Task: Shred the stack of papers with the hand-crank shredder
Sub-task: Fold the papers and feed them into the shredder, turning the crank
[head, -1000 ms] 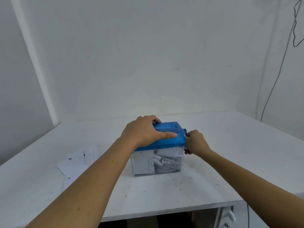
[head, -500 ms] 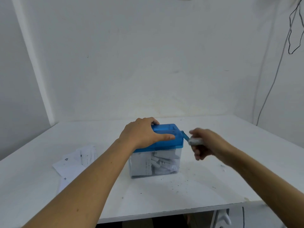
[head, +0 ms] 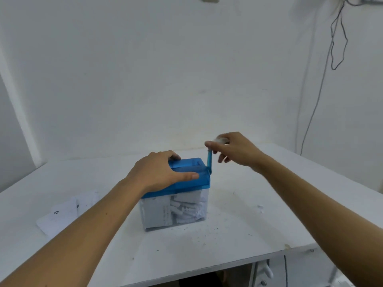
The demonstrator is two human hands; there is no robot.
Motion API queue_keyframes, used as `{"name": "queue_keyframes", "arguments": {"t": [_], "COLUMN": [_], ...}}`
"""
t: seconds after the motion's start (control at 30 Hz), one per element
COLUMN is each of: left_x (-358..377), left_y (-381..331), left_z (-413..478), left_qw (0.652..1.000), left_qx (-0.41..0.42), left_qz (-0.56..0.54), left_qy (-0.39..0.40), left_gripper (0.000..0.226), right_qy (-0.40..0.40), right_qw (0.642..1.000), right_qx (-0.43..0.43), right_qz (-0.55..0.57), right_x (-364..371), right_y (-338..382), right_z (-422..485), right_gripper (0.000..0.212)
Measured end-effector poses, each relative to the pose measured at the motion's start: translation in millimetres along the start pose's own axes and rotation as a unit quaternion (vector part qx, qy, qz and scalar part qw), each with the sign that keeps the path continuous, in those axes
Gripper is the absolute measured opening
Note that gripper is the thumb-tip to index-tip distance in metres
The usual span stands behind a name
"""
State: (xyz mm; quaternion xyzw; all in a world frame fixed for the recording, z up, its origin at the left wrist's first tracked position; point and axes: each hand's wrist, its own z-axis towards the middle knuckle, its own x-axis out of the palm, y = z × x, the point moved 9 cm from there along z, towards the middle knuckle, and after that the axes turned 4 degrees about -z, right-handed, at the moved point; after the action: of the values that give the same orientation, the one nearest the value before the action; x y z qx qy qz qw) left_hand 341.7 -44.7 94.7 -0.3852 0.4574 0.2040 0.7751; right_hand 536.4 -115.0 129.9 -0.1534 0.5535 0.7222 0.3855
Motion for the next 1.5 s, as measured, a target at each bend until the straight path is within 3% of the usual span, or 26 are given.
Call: {"name": "queue_keyframes", "arguments": {"t": [0.1,0.2,0.3,0.37,0.4,0.63,0.73,0.8,0.9,1.0,1.3,1.5], "left_x": [0.2,-0.9,0.6,1.6,1.6,5.1,2.4,-18.8,-65.7,-102.3,-130.3,-91.9], "left_y": [0.5,-0.3,-1.3,-1.3,-1.3,2.5,0.3,-0.4,13.5,36.6,139.6,233.2], "left_z": [0.5,-0.5,-0.6,-0.2,0.1,1.3,6.0,6.9,-1.6,-21.5,-85.0,-120.9], "left_qw": [1.0,1.0,1.0,1.0,1.0,0.997,0.985,0.978,0.978,0.974,0.946,0.945], "left_qx": [-0.001,0.002,0.003,0.001,-0.001,-0.029,-0.037,-0.035,-0.033,-0.046,-0.144,-0.222], "left_qz": [-0.009,-0.016,-0.013,-0.009,-0.007,-0.028,-0.124,-0.19,-0.206,-0.213,-0.266,-0.191], "left_qy": [-0.001,-0.003,0.003,0.008,0.011,0.06,0.112,0.082,-0.014,-0.063,-0.114,-0.143], "left_gripper": [0.083,0.081,0.081,0.081,0.082,0.081,0.077,0.063,0.042,0.015,0.014,0.017], "right_qy": [-0.062,-0.056,0.077,0.196,0.216,-0.015,-0.06,-0.066,-0.048,-0.022,0.079,0.211], "right_qw": [0.996,0.994,0.98,0.953,0.947,0.989,0.996,0.998,0.997,0.995,0.985,0.969], "right_qx": [0.04,0.091,0.183,0.232,0.237,0.142,0.067,0.006,-0.064,-0.098,-0.151,-0.121], "right_qz": [0.044,0.025,0.005,0.006,0.011,0.025,0.022,0.015,0.01,0.027,0.034,-0.039], "right_x": [13.2,42.1,85.4,110.5,113.1,43.9,26.0,24.4,37.0,59.3,165.7,274.9], "right_y": [-14.1,-36.0,-79.1,-103.3,-109.3,-73.4,-25.0,14.8,68.2,107.5,188.3,182.3], "right_z": [18.4,26.4,13.8,-9.2,-15.8,7.2,9.8,6.2,-1.1,-6.2,-13.7,-20.5], "right_gripper": [0.036,0.032,0.03,0.039,0.043,0.024,0.015,0.009,0.009,0.009,0.013,0.024]}}
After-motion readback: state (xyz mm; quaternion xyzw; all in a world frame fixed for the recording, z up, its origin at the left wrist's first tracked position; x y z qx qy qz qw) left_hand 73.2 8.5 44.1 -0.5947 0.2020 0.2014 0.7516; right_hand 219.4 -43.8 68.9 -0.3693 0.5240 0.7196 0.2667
